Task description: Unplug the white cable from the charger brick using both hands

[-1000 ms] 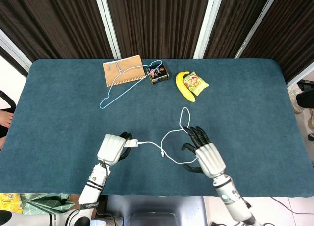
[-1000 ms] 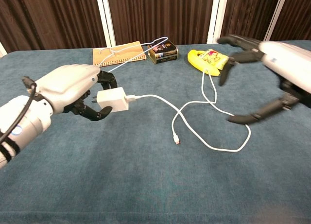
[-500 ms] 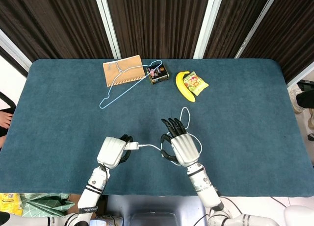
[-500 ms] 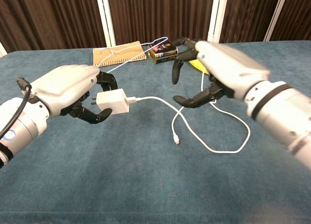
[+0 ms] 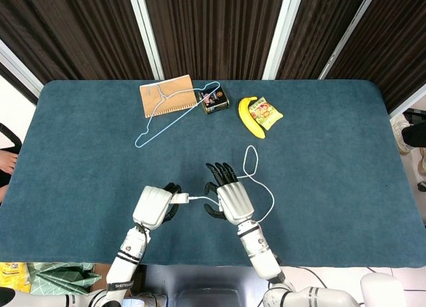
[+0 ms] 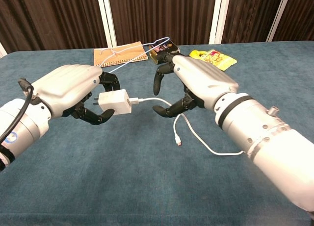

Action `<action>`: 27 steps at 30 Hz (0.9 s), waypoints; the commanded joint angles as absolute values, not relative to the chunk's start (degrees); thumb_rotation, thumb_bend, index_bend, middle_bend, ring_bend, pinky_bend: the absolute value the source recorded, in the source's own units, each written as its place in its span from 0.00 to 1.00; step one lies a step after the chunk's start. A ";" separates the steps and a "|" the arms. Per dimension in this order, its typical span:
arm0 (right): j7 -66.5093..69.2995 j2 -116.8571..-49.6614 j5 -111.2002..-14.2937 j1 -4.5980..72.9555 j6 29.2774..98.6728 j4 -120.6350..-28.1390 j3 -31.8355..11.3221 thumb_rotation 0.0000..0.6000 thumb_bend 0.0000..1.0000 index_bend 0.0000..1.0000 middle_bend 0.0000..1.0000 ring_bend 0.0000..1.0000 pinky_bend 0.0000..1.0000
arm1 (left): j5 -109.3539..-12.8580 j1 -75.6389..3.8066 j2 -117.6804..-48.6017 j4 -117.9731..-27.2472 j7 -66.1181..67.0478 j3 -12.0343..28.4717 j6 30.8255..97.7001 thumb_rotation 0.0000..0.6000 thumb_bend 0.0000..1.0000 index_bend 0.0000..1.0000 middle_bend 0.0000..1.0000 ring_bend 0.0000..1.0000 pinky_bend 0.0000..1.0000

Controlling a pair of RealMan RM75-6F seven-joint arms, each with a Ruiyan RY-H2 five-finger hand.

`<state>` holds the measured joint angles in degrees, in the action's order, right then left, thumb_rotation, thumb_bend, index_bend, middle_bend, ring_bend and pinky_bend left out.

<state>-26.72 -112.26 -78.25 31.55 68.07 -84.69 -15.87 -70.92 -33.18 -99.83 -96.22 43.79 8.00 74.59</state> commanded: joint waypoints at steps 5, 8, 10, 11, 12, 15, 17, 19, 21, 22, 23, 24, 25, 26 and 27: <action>-26.62 -114.60 -76.71 33.16 68.36 -82.67 -16.71 1.00 0.40 0.63 0.17 0.00 0.00 | -71.65 -33.10 -99.84 -96.68 43.98 7.66 74.85 1.00 0.67 0.72 0.77 1.00 1.00; -26.44 -115.40 -76.02 33.74 68.18 -81.93 -16.84 1.00 0.40 0.63 0.17 0.00 0.00 | -71.88 -33.08 -99.90 -96.77 44.06 7.57 74.89 1.00 0.67 0.72 0.77 1.00 1.00; -25.98 -115.91 -75.85 34.07 68.20 -81.54 -16.81 1.00 0.40 0.63 0.17 0.00 0.00 | -71.76 -33.08 -99.94 -96.83 44.20 7.60 74.81 1.00 0.67 0.72 0.77 1.00 1.00; -25.73 -116.07 -75.78 34.19 68.22 -81.45 -16.79 1.00 0.40 0.63 0.17 0.00 0.00 | -71.74 -33.07 -99.92 -96.85 44.22 7.60 74.79 1.00 0.66 0.72 0.77 1.00 1.00; -25.39 -116.25 -75.64 34.31 68.16 -81.50 -16.72 1.00 0.40 0.63 0.18 0.00 0.00 | -71.75 -33.02 -99.92 -96.90 44.24 7.53 74.81 1.00 0.67 0.72 0.77 1.00 1.00; -25.16 -116.48 -75.65 34.56 68.32 -81.76 -16.42 1.00 0.40 0.63 0.18 0.00 0.00 | -71.70 -32.98 -99.88 -96.92 44.21 7.60 74.78 1.00 0.67 0.72 0.77 1.00 1.00; -25.06 -116.59 -75.61 34.69 68.41 -82.01 -16.30 1.00 0.40 0.63 0.18 0.00 0.00 | -71.63 -32.97 -99.85 -96.93 44.14 7.67 74.72 1.00 0.67 0.72 0.77 1.00 1.00; -25.22 -116.84 -75.60 34.92 68.62 -81.94 -16.27 1.00 0.40 0.63 0.18 0.00 0.00 | -71.74 -32.94 -99.77 -97.06 44.10 7.63 74.74 1.00 0.67 0.72 0.77 1.00 1.00; -25.22 -117.15 -75.37 35.15 68.63 -81.78 -16.31 1.00 0.40 0.64 0.18 0.00 0.00 | -71.88 -32.88 -99.71 -97.15 44.12 7.51 74.79 1.00 0.67 0.72 0.77 1.00 1.00; -25.14 -117.28 -75.26 35.25 68.60 -81.71 -16.35 1.00 0.40 0.64 0.18 0.00 0.00 | -71.97 -32.88 -99.71 -97.17 44.13 7.47 74.77 1.00 0.67 0.72 0.77 1.00 1.00; -25.08 -117.39 -75.19 35.35 68.61 -81.60 -16.38 1.00 0.40 0.64 0.18 0.00 0.00 | -72.05 -32.90 -99.71 -97.19 44.12 7.45 74.75 1.00 0.67 0.72 0.77 1.00 1.00; -24.97 -117.51 -75.17 35.47 68.64 -81.46 -16.37 1.00 0.41 0.64 0.18 0.00 0.00 | -72.20 -32.87 -99.73 -97.20 44.10 7.36 74.78 1.00 0.67 0.72 0.77 1.00 1.00; -24.91 -117.60 -75.20 35.54 68.70 -81.33 -16.33 1.00 0.43 0.64 0.18 0.00 0.00 | -72.29 -32.85 -99.73 -97.23 44.10 7.32 74.80 1.00 0.67 0.72 0.77 1.00 1.00; -24.86 -117.66 -75.22 35.60 68.76 -81.19 -16.28 1.00 0.43 0.64 0.18 0.00 0.00 | -72.36 -32.83 -99.73 -97.22 44.06 7.29 74.81 1.00 0.67 0.72 0.77 1.00 1.00; -24.72 -117.75 -75.18 35.68 68.78 -81.08 -16.26 1.00 0.44 0.64 0.19 0.00 0.00 | -72.49 -32.84 -99.74 -97.26 44.03 7.25 74.78 1.00 0.67 0.72 0.77 1.00 1.00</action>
